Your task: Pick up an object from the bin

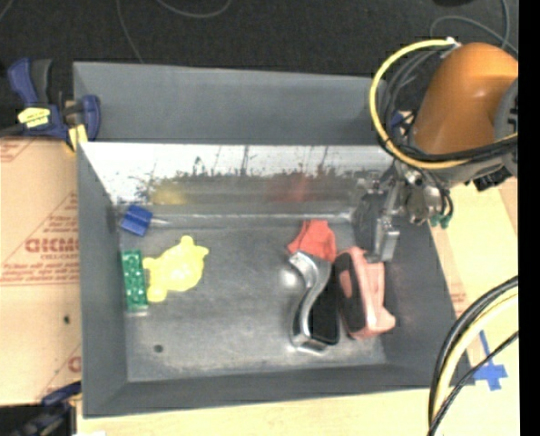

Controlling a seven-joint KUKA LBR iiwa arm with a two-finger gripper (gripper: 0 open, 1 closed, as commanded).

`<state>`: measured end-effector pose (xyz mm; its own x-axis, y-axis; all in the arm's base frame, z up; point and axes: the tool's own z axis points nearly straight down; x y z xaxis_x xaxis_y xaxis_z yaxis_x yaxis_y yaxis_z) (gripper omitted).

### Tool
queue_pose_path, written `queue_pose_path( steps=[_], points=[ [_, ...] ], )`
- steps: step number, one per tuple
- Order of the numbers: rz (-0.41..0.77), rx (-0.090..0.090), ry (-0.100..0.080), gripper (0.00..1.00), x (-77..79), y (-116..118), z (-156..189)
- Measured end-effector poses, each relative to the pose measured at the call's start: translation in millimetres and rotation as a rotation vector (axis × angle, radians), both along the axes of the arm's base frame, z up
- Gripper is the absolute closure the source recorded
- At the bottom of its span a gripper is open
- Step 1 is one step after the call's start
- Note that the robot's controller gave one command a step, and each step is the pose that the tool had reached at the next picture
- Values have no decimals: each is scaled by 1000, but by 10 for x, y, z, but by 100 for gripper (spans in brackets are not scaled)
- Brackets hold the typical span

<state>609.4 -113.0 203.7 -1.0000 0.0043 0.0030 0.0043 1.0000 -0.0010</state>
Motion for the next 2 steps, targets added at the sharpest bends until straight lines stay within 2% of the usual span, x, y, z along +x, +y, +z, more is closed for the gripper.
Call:
queue_pose_path(
  steps=[1,2],
  points=[
    [3,-1,-8,0,13,5,52],
    [-35,0,-11,0,267,65,-754]
  ],
)
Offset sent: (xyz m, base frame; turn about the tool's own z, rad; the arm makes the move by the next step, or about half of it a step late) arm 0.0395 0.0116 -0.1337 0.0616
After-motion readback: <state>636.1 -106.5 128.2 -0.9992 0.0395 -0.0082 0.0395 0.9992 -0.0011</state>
